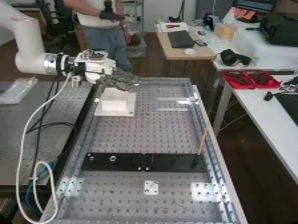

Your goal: Grab the bearing and place it in the white container

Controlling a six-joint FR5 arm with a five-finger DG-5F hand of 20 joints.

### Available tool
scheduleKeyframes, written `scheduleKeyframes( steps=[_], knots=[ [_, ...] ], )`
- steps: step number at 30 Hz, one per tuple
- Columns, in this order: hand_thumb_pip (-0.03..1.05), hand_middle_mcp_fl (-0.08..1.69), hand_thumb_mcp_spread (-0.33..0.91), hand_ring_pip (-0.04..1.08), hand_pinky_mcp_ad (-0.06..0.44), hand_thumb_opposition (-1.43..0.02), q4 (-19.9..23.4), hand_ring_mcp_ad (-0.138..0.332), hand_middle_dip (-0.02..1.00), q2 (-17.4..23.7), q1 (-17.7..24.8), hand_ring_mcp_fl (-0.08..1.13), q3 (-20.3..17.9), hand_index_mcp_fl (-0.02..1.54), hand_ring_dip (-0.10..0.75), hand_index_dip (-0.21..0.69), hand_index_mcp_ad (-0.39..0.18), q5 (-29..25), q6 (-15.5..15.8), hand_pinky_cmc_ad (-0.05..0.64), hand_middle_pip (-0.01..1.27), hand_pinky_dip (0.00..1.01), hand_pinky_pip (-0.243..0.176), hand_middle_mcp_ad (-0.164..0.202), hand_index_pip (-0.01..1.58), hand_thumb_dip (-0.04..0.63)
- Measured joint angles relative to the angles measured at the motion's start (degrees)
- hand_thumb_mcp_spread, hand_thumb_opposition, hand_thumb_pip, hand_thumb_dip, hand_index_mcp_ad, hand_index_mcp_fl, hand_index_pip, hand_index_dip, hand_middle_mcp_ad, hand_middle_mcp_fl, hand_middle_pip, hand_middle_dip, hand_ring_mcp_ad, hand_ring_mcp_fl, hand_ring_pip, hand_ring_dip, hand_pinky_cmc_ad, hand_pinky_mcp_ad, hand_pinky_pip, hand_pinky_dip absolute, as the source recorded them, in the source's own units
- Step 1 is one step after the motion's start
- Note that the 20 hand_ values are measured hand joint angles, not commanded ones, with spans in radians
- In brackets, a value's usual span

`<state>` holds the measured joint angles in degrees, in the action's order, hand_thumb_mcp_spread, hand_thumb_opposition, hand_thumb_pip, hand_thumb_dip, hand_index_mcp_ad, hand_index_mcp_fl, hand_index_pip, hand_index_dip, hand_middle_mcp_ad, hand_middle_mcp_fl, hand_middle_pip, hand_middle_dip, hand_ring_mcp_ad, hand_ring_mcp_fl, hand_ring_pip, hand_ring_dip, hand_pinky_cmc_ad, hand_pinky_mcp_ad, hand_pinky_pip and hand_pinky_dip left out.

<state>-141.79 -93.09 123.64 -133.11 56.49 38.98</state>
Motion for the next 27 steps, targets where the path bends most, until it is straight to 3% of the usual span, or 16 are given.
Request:
scheduleKeyframes(
  steps=[18, 21, 24, 27],
  knots=[
    [0.54, 0.06, 0.37, 0.08, 0.215, -0.87, 1.3, 0.129, 0.15, -3.4, 0.7, 0.00, -0.2, 0.43, 0.066, 0.019, -0.030, -1.3, -3.0, 0.316, 0.12, 0.20, -0.044, 0.065, 1.49, 0.265],
    [0.57, 0.06, 0.38, 0.08, 0.216, -0.87, 0.2, 0.129, 0.15, -3.5, 0.6, 0.00, 0.2, 0.35, 0.066, 0.019, -0.054, -1.1, -3.4, 0.316, 0.12, 0.21, -0.044, 0.066, 1.49, 0.269],
    [0.71, 0.02, 0.38, 0.08, 0.223, -0.85, -1.0, 0.127, 0.15, -3.5, 0.4, 0.00, 0.5, 0.18, 0.066, 0.021, -0.113, -1.0, -3.9, 0.316, 0.12, 0.24, -0.044, 0.063, 1.46, 0.269],
    [0.72, 0.01, 0.35, 0.08, 0.230, -0.84, -1.2, 0.127, 0.15, -3.6, 0.1, 0.00, 0.8, 0.09, 0.066, 0.017, -0.120, -1.3, -4.0, 0.316, 0.12, 0.29, -0.059, 0.066, 1.44, 0.269]
  ],
)
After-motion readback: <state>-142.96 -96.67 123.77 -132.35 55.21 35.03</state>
